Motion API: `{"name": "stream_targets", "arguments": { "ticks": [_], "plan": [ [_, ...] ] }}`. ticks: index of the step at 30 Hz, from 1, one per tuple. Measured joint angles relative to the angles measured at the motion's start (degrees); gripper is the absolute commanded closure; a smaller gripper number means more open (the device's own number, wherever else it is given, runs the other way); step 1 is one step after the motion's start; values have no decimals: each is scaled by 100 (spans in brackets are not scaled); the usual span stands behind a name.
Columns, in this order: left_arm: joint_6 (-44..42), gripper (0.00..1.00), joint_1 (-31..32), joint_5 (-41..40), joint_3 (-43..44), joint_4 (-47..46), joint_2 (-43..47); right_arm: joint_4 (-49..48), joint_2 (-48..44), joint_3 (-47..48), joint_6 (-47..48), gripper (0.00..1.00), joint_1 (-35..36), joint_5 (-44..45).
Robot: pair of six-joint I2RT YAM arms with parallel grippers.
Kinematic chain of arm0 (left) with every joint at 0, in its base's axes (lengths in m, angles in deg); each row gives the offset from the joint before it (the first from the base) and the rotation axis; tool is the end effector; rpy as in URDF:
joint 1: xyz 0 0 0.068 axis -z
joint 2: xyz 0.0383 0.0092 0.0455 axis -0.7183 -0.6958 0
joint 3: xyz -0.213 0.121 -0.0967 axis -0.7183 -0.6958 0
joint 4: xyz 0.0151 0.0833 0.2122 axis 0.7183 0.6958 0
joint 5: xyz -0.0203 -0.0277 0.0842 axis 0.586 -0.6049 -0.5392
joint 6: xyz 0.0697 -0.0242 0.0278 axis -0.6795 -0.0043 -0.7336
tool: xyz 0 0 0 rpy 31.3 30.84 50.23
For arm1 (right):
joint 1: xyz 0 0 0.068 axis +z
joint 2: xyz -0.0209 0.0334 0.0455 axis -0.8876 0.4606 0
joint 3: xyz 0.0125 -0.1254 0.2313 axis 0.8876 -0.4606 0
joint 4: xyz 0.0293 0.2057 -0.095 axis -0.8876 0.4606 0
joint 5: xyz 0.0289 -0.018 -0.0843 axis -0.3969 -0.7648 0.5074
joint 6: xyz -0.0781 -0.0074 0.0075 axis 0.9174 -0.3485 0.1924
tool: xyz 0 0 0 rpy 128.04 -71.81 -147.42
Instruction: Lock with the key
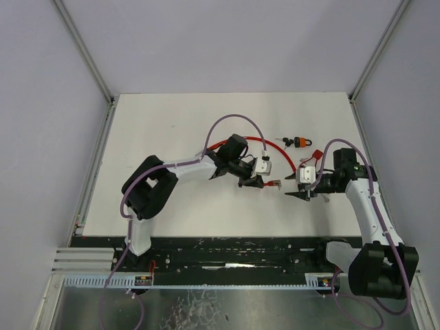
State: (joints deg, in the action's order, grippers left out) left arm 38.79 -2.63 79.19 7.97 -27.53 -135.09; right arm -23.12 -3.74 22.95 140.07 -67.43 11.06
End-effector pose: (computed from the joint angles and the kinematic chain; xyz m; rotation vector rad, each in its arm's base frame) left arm 0.2591 -0.3148 0.1802 1.7500 1.3131 -1.0231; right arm 0.1557 0.0487 0.2449 -1.5770 1.2437 0.5675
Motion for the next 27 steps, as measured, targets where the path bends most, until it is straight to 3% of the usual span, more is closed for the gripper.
{"name": "stream_targets", "arguments": {
  "ticks": [8, 27],
  "plan": [
    [2, 100, 7, 4, 0, -2, 0, -61, 592, 236, 107, 61, 76, -2],
    [2, 100, 59, 13, 0, 0, 0, -509, 935, 339, -374, 70, 560, 417]
  ]
}}
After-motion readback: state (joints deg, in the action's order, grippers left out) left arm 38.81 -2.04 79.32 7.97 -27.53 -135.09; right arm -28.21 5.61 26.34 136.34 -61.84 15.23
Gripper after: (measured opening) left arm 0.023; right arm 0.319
